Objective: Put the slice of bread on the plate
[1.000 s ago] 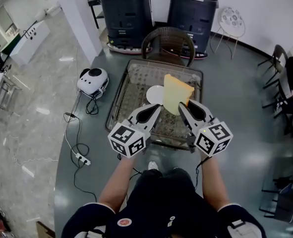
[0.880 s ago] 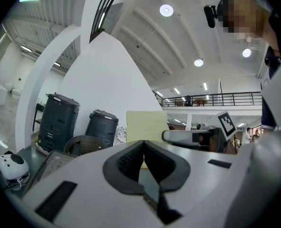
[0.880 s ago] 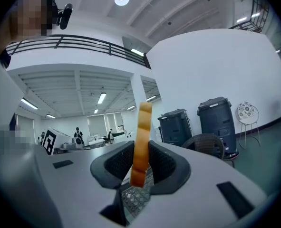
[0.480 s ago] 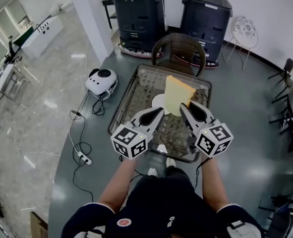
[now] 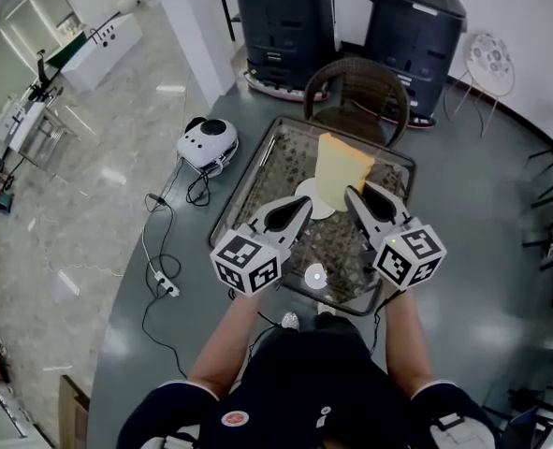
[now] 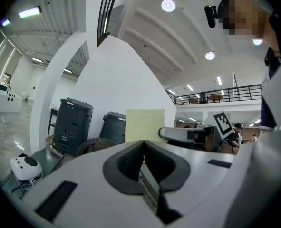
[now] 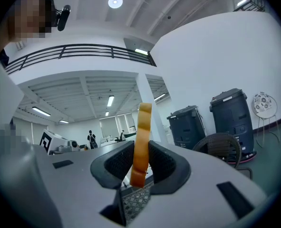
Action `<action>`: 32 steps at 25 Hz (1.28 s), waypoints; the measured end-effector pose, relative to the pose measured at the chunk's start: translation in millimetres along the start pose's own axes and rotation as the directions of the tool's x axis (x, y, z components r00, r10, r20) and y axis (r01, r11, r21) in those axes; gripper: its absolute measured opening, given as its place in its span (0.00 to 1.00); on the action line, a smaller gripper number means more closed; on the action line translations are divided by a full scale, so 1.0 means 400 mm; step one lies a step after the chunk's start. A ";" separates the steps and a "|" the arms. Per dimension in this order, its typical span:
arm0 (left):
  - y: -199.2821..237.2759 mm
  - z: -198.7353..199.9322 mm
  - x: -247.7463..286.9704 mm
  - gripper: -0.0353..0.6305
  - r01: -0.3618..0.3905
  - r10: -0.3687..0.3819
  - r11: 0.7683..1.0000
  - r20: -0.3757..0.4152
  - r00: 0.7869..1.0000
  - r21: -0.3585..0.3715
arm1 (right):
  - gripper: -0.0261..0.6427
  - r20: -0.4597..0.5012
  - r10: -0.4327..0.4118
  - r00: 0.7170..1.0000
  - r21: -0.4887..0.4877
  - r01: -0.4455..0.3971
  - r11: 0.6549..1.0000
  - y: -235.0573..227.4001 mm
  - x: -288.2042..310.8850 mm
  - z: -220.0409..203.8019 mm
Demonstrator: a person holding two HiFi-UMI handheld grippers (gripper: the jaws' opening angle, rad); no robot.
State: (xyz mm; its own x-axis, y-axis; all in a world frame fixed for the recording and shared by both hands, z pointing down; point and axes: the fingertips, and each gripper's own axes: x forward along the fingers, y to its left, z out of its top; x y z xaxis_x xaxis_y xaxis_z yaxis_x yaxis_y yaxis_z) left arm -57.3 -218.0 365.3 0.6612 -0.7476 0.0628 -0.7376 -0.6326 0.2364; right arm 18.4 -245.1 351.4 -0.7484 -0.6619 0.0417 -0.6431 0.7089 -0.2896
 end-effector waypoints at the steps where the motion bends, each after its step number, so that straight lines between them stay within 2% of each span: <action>1: 0.006 -0.009 0.001 0.06 -0.006 0.006 1.000 -0.005 1.000 -0.002 | 0.18 -0.004 0.001 1.000 0.004 -0.001 1.000 -0.005 0.003 -0.008; 10: 0.054 -0.078 0.038 0.06 -0.033 0.031 0.999 -0.035 0.999 -0.032 | 0.18 -0.051 -0.010 0.999 0.026 0.011 1.000 -0.073 0.028 -0.064; 17: 0.093 -0.161 0.066 0.06 -0.061 0.059 0.998 -0.067 0.996 -0.032 | 0.18 -0.139 -0.023 0.990 0.072 0.033 0.997 -0.147 0.069 -0.163; 32: 0.207 -0.346 0.086 0.06 -0.145 0.129 0.987 -0.201 0.971 -0.066 | 0.18 -0.386 0.010 0.922 0.196 0.071 0.978 -0.279 0.231 -0.501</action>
State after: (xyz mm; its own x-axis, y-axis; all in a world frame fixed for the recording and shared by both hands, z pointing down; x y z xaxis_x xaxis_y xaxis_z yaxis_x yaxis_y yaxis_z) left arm -76.6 -267.8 521.4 0.5743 -0.7668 0.2867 -0.8150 -0.5024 0.2886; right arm -11.4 -336.5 579.3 -0.7597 -0.5091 0.4045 -0.6502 0.5986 -0.4678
